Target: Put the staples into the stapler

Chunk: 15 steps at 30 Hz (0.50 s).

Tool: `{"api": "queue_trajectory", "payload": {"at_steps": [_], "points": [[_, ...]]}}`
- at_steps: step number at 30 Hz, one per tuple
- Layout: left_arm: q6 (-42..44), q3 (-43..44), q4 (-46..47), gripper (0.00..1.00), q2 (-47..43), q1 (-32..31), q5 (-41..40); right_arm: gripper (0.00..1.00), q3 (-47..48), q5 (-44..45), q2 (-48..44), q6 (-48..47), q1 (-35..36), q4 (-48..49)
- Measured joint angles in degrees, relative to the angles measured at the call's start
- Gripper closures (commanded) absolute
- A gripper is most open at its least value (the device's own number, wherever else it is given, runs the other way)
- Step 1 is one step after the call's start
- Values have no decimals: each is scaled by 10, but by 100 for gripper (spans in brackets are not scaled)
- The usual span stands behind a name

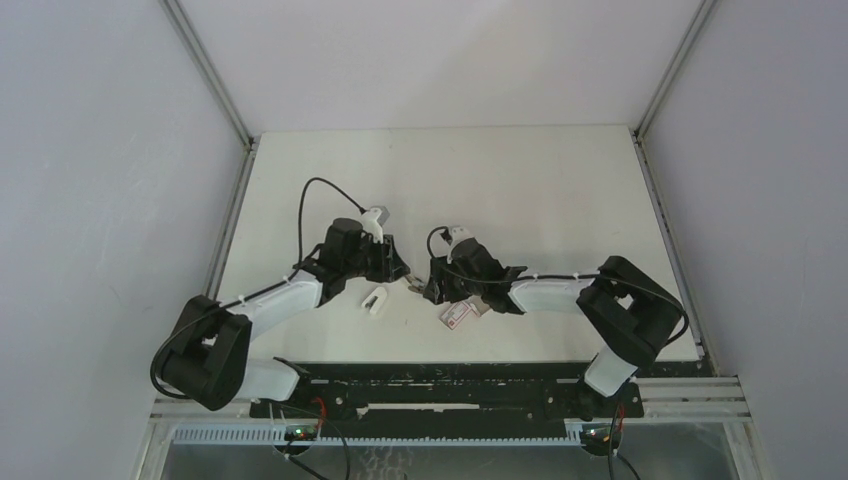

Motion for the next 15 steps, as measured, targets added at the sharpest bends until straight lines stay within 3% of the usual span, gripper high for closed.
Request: {"api": "queue_trajectory", "payload": {"at_steps": [15], "points": [[0, 0, 9, 64, -2, -31, 16, 54, 15, -6, 49, 3, 2, 31]]}}
